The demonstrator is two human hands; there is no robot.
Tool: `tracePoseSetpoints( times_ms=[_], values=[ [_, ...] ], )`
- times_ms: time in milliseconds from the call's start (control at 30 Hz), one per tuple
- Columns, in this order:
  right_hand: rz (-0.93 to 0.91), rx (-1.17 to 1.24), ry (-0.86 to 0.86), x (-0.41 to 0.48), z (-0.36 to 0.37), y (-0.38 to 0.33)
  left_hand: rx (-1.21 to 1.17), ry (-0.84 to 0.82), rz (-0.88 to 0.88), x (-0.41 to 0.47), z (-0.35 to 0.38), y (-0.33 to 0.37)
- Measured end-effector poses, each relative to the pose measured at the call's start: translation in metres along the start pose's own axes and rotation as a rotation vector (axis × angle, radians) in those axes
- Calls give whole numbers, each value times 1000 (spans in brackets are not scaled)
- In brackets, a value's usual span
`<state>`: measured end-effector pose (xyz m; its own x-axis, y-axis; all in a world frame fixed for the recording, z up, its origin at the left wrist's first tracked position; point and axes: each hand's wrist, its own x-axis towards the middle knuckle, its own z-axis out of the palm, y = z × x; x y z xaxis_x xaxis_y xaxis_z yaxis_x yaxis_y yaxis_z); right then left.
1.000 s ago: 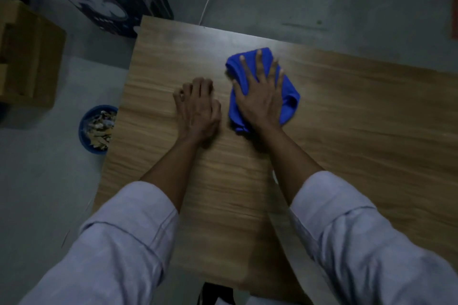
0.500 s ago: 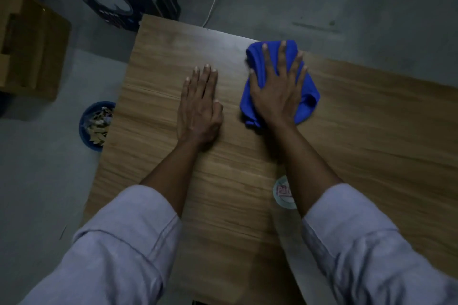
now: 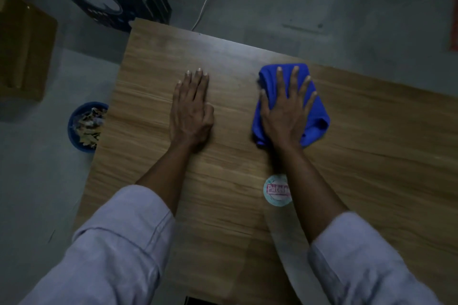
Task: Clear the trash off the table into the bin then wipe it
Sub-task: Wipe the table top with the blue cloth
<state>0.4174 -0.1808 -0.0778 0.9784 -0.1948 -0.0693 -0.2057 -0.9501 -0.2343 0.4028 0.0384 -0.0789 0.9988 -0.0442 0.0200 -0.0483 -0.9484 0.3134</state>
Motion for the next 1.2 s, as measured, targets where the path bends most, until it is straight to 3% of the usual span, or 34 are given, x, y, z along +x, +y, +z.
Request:
tracePoseSetpoints(
  times_ms=[200,333,433,533,600,667,733,800,900,967,1067,1200],
  values=[
    [-262,36,-62,73,15,-45,-29,33,7,0,5,-4],
    [-624,181,-147,55,22,-53,-226,160,-54,2,5,-3],
    [-743,273,-210,15,27,-52,-367,278,-80,-3,5,-8],
    [-682,363,-363,-37,17,-59,-510,218,-95,-6,-1,-9],
    [-506,456,-585,-60,-9,-56,-613,122,-135,-10,-12,-6],
    [-382,602,-617,-69,-41,-39,-696,-12,-160,-21,-19,3],
    [-364,620,-396,-61,-62,-20,-621,-59,-147,-31,-17,9],
    [-362,479,-244,-43,-59,-13,-488,-5,-183,-39,-15,13],
    [-315,90,-307,-31,-18,-29,-400,78,-183,-55,-8,15],
    [-479,-57,-248,-44,9,-41,-352,145,-161,-65,-2,9],
    [-697,-61,-254,-78,21,-56,-292,168,-84,-75,-2,-5],
    [-719,1,-361,-137,27,-52,-53,-54,122,-103,-6,-15]
  ],
)
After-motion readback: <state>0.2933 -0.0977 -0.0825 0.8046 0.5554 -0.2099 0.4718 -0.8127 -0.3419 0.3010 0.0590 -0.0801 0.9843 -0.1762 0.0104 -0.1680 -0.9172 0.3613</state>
